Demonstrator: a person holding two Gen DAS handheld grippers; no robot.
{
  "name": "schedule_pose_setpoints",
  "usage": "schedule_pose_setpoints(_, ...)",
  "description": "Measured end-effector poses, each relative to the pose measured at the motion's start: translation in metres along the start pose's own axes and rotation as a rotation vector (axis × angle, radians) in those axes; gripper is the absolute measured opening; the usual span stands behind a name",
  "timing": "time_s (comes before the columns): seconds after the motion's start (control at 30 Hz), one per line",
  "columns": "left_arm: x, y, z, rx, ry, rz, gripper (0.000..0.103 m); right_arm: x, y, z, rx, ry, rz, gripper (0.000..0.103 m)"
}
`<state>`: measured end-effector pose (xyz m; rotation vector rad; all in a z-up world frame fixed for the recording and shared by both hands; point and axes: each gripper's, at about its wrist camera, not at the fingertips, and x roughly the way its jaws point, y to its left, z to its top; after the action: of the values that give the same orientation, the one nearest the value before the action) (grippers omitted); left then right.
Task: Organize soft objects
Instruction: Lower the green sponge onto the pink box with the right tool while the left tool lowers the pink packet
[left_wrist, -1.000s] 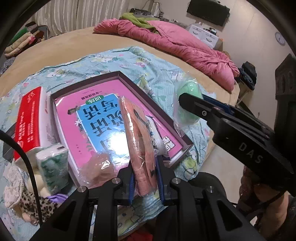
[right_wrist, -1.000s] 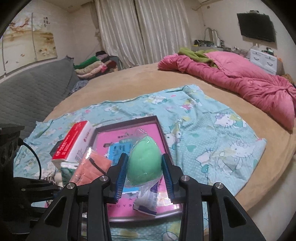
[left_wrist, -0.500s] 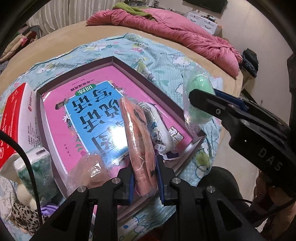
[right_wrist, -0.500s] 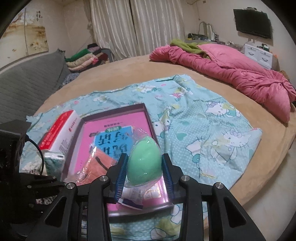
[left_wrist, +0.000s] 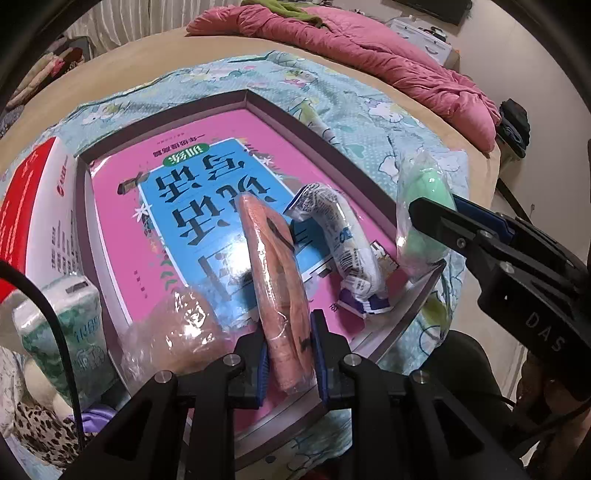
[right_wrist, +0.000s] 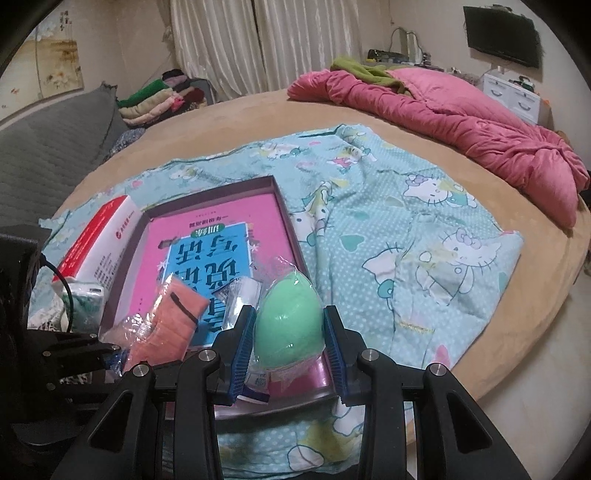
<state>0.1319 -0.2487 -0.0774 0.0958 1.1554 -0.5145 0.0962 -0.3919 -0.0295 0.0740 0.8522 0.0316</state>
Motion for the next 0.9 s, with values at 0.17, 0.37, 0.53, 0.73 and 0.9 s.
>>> schedule_pose_setpoints(0.17, 0.002, 0.002, -0.002, -0.010, 0.007, 0.007, 0.020, 0.007, 0.004, -0.001, -0.017, 0.003, 0.003, 0.038)
schedule_pose_setpoints(0.37, 0.001, 0.002, -0.002, -0.009, 0.004, 0.016, 0.020, 0.017, 0.007, -0.005, -0.031, 0.037, -0.001, 0.038)
schedule_pose_setpoints(0.53, 0.000, 0.005, -0.003, -0.016, 0.004, 0.019, 0.020, 0.022, 0.010, -0.006, -0.045, 0.057, 0.032, 0.038)
schedule_pose_setpoints(0.73, -0.001, 0.006, -0.004, -0.021, 0.005, 0.018, 0.021, 0.025, 0.017, -0.006, -0.060, 0.059, 0.052, 0.039)
schedule_pose_setpoints(0.9, 0.000, 0.006, -0.004, -0.022, 0.007, 0.016, 0.021, 0.026, 0.018, -0.007, -0.063, 0.061, 0.024, 0.039)
